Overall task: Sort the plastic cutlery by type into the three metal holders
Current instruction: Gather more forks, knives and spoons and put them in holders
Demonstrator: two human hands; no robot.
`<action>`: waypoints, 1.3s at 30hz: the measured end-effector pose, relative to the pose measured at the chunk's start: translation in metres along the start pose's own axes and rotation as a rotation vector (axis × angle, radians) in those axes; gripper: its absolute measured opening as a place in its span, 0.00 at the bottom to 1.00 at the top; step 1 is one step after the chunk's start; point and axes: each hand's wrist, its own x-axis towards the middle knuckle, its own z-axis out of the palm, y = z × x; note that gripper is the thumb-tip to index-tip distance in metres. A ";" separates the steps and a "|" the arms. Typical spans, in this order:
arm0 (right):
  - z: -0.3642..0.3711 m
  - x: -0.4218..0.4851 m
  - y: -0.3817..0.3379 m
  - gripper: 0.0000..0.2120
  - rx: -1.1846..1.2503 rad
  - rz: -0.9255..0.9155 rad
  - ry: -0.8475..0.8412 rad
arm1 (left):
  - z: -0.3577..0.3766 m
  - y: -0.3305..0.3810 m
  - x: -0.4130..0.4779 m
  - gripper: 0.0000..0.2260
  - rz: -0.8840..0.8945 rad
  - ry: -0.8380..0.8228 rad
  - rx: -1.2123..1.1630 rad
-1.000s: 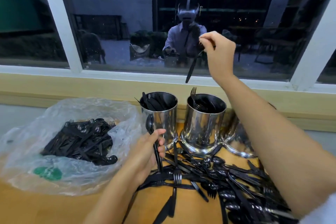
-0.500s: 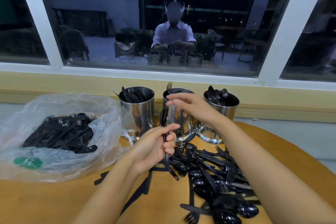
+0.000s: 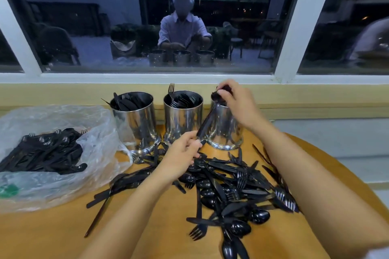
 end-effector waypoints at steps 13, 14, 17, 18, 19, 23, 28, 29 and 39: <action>-0.006 0.041 0.089 0.25 -0.615 0.074 -0.217 | 0.038 -0.061 0.041 0.11 0.061 0.114 0.410; -0.008 0.031 0.087 0.25 -0.551 0.014 -0.123 | 0.039 -0.064 0.041 0.10 0.082 0.125 0.435; -0.016 -0.015 0.087 0.18 -0.364 -0.007 -0.013 | 0.028 -0.075 0.041 0.11 0.114 0.195 0.612; -0.016 -0.036 0.094 0.18 -0.358 0.056 -0.053 | 0.021 -0.080 0.041 0.12 0.086 0.216 0.711; -0.015 -0.059 0.106 0.19 -0.387 0.150 -0.104 | 0.015 -0.085 0.041 0.15 0.037 0.224 0.813; -0.009 -0.140 0.153 0.33 -0.580 0.587 -0.336 | 0.000 -0.104 0.035 0.24 -0.150 0.121 1.017; 0.011 -0.171 0.150 0.32 -0.489 0.565 -0.375 | 0.018 -0.101 0.016 0.23 -0.086 0.098 1.046; 0.014 -0.172 0.145 0.31 -0.449 0.540 -0.380 | 0.021 -0.100 0.011 0.23 -0.059 0.093 1.038; 0.020 -0.168 0.101 0.33 -0.296 0.263 -0.400 | -0.004 -0.076 -0.030 0.27 0.100 0.135 0.852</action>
